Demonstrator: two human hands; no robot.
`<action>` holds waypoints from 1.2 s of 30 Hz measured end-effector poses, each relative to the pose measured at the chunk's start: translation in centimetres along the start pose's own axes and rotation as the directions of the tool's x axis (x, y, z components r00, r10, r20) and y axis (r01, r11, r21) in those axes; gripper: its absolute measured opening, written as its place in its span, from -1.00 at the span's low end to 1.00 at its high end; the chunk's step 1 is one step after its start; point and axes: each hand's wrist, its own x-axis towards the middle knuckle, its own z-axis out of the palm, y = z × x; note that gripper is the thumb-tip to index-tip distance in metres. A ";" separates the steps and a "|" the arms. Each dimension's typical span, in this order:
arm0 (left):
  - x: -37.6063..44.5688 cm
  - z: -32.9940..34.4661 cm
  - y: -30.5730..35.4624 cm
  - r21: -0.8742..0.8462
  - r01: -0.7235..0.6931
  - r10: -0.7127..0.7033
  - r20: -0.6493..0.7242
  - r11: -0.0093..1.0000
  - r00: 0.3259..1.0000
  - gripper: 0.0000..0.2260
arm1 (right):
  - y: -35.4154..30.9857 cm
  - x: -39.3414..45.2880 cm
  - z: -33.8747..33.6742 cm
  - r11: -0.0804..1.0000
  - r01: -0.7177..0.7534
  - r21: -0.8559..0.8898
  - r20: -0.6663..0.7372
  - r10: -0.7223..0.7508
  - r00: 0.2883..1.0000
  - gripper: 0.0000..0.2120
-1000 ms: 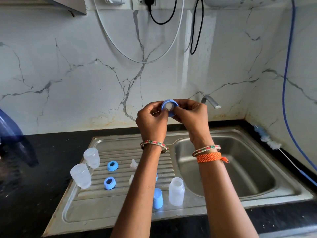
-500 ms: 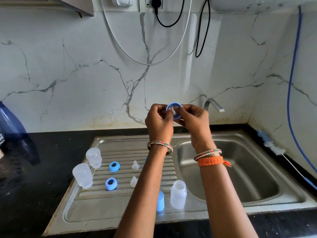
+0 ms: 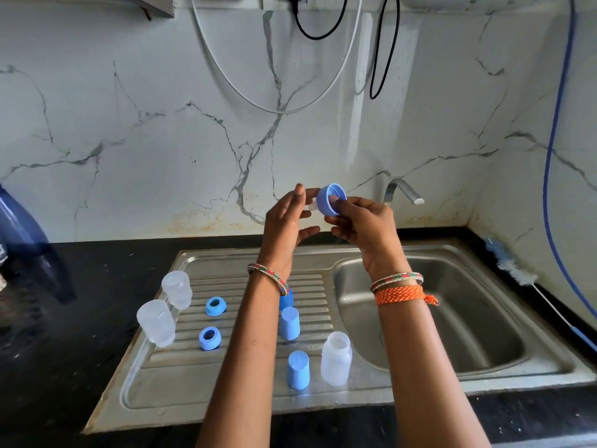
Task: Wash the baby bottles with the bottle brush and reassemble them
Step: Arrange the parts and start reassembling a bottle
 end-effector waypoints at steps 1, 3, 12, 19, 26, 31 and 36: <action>-0.1 -0.2 -0.3 -0.039 0.025 -0.025 0.005 0.999 1.000 -0.84 | 0.2 -0.1 0.2 1.000 -0.007 -0.003 0.010 0.007 1.000 -0.96; -0.3 -0.6 -0.8 -0.079 0.061 -0.059 0.020 0.995 0.998 -0.86 | 0.8 -0.3 1.0 0.999 -0.011 -0.033 0.004 0.011 1.000 -0.94; -0.7 -3.9 -2.5 -0.036 0.092 -0.092 -0.014 0.995 0.996 -0.77 | 2.5 -0.2 1.3 0.891 0.102 -0.442 0.205 -0.011 0.979 -0.65; -2.1 -4.1 -5.7 0.376 0.055 -0.097 0.094 0.925 0.991 -0.79 | 5.4 -0.6 -2.7 0.516 0.351 -0.781 0.412 0.005 0.911 -0.70; -4.9 -2.9 -10.0 0.507 -0.015 -0.094 0.189 0.862 0.978 -0.68 | 8.4 -2.1 -5.8 0.300 0.418 -0.857 0.449 0.037 0.893 -0.78; -6.1 -4.7 -13.3 0.550 0.093 -0.292 0.285 0.830 0.913 -0.69 | 10.6 -3.9 -7.6 0.369 0.361 -0.857 0.417 0.083 0.905 -0.70; -6.6 -5.0 -14.6 0.582 0.138 -0.393 0.338 0.802 0.855 -0.63 | 11.7 -4.7 -8.3 0.316 0.360 -0.878 0.411 0.113 0.905 -0.56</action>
